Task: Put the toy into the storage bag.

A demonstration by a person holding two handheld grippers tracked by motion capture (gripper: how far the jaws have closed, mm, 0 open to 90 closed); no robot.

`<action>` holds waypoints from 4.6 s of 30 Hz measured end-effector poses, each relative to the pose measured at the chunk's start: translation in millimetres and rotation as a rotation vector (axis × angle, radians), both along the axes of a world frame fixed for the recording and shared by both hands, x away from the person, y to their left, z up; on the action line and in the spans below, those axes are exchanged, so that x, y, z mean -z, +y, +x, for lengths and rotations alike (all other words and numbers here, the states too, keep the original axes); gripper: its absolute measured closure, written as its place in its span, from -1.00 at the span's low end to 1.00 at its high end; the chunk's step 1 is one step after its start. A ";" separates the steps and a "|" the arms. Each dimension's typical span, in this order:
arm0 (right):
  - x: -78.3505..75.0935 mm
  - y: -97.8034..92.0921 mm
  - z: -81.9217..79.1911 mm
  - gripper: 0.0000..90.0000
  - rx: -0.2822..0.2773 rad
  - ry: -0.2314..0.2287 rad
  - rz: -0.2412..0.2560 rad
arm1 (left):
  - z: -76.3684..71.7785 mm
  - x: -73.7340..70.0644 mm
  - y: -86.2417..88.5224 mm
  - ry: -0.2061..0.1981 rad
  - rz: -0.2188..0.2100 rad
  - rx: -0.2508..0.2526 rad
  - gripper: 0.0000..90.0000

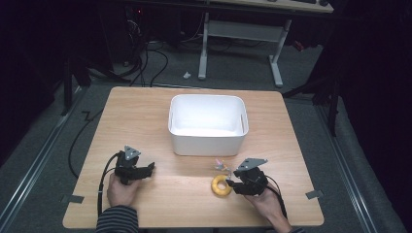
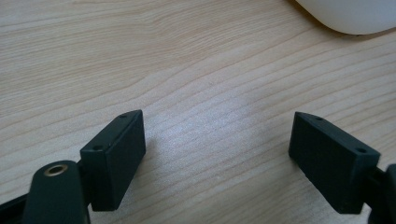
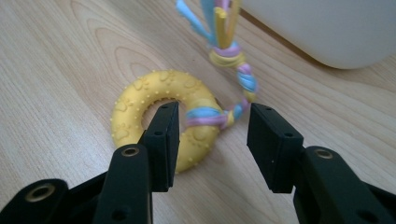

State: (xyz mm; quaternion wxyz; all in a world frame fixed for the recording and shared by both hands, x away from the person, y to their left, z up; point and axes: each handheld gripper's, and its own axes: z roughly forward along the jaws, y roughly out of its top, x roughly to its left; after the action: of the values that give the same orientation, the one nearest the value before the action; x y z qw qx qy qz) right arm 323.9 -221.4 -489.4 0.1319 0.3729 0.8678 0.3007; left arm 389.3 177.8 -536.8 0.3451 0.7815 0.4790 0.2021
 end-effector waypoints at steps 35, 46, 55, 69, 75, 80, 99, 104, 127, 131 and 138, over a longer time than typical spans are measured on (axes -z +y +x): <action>15.1 19.5 27.6 0.30 -0.126 0.068 -0.047 | 0.2 0.0 0.4 -0.001 0.000 -0.003 -0.56; 17.6 18.0 27.7 0.40 -0.147 0.108 -0.058 | 0.5 0.0 0.5 -0.001 -0.002 -0.007 -0.55; 16.3 19.1 25.9 0.45 -0.159 0.085 -0.081 | 0.6 -0.1 0.7 0.001 -0.002 -0.007 -0.55; 3.9 6.6 19.0 0.50 -0.135 0.036 -0.040 | 1.0 -0.1 0.9 0.001 -0.002 -0.007 -0.55; -6.6 -2.9 16.6 0.50 -0.117 0.009 -0.041 | 0.6 -0.1 0.8 0.000 0.000 -0.009 -0.55; -14.9 -14.2 14.5 0.50 -0.095 -0.003 -0.015 | 0.5 0.0 0.9 -0.001 -0.001 -0.011 -0.55; -48.0 -53.7 7.6 0.51 0.000 -0.048 0.032 | 0.9 0.0 0.4 -0.001 0.000 -0.013 -0.55; -56.2 -61.9 6.4 0.51 0.029 -0.059 0.059 | 0.9 -0.1 0.6 0.001 -0.001 -0.012 -0.55; -114.6 -83.7 19.2 0.51 0.084 -0.122 0.125 | 0.7 -0.2 0.9 0.000 -0.001 -0.017 -0.54; -127.8 -79.7 23.3 0.51 0.072 -0.133 0.111 | 0.8 -0.1 1.1 0.000 -0.002 -0.023 -0.54; -141.6 -77.2 36.1 0.51 0.067 -0.134 0.109 | 1.1 -0.1 1.3 -0.001 -0.002 -0.025 -0.54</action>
State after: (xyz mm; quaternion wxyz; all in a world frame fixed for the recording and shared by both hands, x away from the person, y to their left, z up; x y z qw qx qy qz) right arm 360.0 -298.6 -347.9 0.1792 0.3875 0.8264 0.3672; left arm 390.4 179.1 -536.7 0.3435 0.7750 0.4887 0.2062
